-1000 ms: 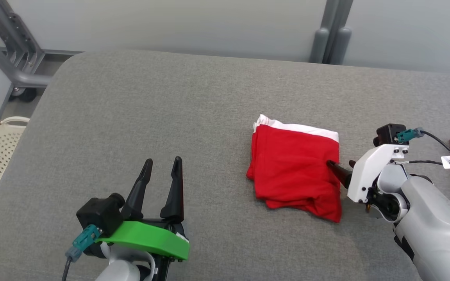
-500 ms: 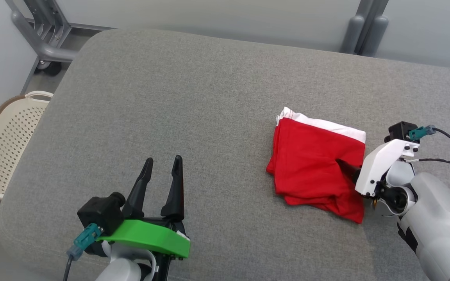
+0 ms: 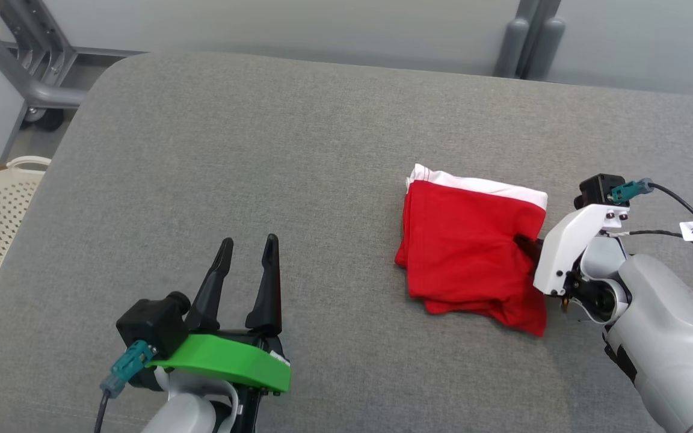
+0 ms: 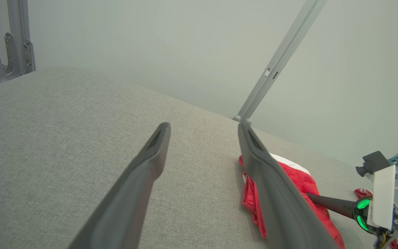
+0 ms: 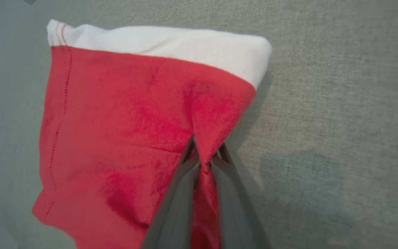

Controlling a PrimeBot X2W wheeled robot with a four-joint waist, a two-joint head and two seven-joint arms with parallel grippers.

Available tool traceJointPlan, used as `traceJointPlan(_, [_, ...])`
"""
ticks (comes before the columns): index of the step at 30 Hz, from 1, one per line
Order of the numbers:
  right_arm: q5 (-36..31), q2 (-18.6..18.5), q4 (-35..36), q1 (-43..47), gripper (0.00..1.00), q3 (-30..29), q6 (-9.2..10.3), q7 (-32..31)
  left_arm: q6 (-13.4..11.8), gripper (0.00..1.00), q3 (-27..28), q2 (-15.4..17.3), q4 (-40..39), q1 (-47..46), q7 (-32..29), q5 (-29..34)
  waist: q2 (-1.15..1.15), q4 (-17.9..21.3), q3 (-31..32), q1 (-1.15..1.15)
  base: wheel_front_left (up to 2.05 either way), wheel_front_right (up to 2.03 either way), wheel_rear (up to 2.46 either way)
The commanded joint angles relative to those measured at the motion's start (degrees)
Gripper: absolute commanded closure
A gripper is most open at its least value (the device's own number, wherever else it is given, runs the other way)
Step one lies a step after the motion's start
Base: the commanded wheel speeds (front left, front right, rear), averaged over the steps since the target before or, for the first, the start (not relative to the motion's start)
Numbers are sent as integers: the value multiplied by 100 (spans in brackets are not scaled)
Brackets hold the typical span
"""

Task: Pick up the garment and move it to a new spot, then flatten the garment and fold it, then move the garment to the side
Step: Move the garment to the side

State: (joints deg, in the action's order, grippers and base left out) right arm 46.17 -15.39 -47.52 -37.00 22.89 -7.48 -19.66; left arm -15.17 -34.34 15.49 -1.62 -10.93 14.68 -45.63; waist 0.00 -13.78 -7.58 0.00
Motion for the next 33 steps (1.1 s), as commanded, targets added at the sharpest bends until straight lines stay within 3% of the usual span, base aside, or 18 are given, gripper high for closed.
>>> traceJointPlan(1, [32, -77, 80, -42, 100, 42, -2, -38, -18, 0, 15, 35, -9, -12, 13, 79, 0, 146, 47, 0, 0, 0, 0])
traceJointPlan(10, [88, -384, 667, 67, 100, 229, -2, -286, -48, 0, 11, 82, -91, 54, -17, 88, 0, 786, 179, 0, 0, 0, 0])
traceJointPlan(20, [-48, -688, 1212, 203, 100, 168, -2, -601, -79, 0, -31, 109, -173, 109, -63, 115, 0, 1910, 311, 0, 0, 0, 0])
traceJointPlan(27, [-214, -730, 1470, 226, 100, 29, -2, -791, -63, 0, -101, 94, -203, -12, -111, 154, 0, 2635, 281, 0, 0, 0, 0])
traceJointPlan(33, [-328, -695, 1610, 264, 100, -75, -2, -865, -68, 0, -143, 116, -167, -68, -148, 187, 0, 2923, 243, 0, 0, 0, 0])
